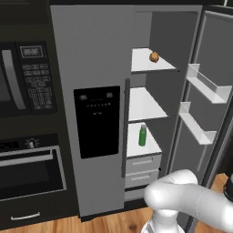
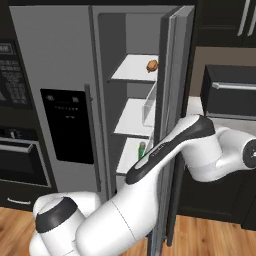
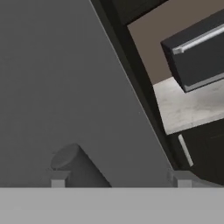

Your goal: Pick up the frozen chicken drumstick from the freezer, place it on any shelf in the fridge, and close the fridge and freezer doors when done.

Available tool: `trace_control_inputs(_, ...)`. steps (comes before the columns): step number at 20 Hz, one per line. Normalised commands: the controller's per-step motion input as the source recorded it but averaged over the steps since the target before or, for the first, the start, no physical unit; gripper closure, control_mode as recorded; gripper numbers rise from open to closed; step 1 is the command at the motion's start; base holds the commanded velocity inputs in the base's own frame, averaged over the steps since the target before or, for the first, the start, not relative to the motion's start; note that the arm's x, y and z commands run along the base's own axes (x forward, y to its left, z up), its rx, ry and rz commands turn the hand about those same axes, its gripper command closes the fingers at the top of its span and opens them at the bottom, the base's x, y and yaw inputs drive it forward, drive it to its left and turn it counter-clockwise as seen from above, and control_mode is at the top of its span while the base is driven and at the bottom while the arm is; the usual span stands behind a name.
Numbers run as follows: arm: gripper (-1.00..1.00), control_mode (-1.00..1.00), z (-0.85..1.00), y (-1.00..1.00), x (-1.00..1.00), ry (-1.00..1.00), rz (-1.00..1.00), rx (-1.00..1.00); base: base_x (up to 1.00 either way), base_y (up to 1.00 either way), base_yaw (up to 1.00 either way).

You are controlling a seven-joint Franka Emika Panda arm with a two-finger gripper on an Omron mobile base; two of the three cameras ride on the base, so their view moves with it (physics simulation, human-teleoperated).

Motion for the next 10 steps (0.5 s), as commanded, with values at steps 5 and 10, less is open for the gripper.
trace_control_inputs(5,-1.00,-1.00,0.00,1.00,1.00,-0.06,0.01,0.00,0.00,0.00,0.00)
trace_control_inputs(10,-1.00,-1.00,0.05,1.00,1.00,-0.06,0.00,0.00,0.00,0.00,0.00)
